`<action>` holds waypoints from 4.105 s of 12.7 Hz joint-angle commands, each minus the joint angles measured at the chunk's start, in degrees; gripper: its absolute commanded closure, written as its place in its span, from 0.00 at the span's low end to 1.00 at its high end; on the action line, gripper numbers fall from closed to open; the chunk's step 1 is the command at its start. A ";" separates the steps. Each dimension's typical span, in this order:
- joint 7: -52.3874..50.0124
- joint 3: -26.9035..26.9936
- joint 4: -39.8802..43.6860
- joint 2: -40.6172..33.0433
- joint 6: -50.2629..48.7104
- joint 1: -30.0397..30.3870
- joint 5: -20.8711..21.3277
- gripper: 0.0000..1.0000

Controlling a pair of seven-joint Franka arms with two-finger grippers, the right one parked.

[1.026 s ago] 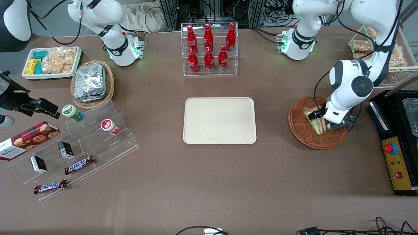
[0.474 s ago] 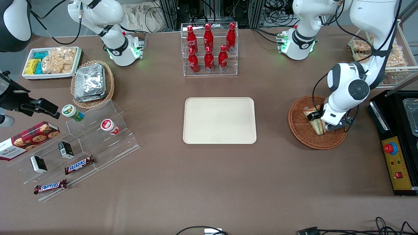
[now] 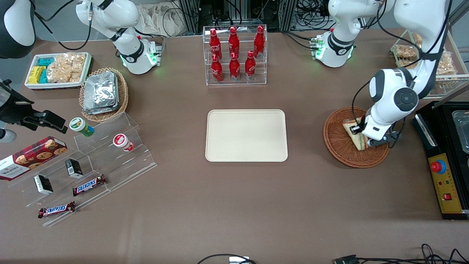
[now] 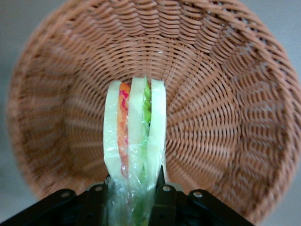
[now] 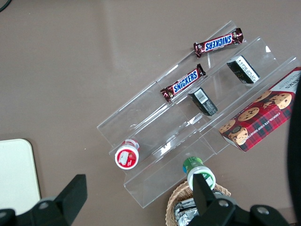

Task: Place sandwich from basket to tray
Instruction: 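Lower the left gripper around the sandwich and close on it, then lift the sandwich up out of the basket with the left gripper, then carry the sandwich over the cream tray and lower it onto the tray, then open the left gripper, release the sandwich, and withdraw the arm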

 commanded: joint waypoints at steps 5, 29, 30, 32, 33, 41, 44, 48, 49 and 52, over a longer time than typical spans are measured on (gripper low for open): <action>5.78 -0.83 30.52 -8.85 -43.16 -2.36 -0.70 1.00; -35.34 -40.03 31.72 34.65 -12.37 -1.05 29.35 0.91; -35.34 -40.03 31.81 34.92 -12.36 -1.05 29.36 0.91; -35.43 -40.03 31.81 34.84 -12.45 -1.23 29.10 0.92; -35.69 -40.03 31.81 34.84 -12.45 -1.32 28.92 0.91; -37.10 -40.38 32.34 29.50 -15.42 -0.53 25.26 0.00; -30.54 -39.16 32.78 18.36 -22.01 0.34 15.42 0.00; -12.20 -26.01 32.51 2.35 -30.70 -0.35 2.23 0.00; -7.44 -21.88 32.34 -0.64 -32.99 -0.61 0.46 0.00; 1.73 -10.53 31.99 -5.93 -35.74 -2.01 0.01 0.00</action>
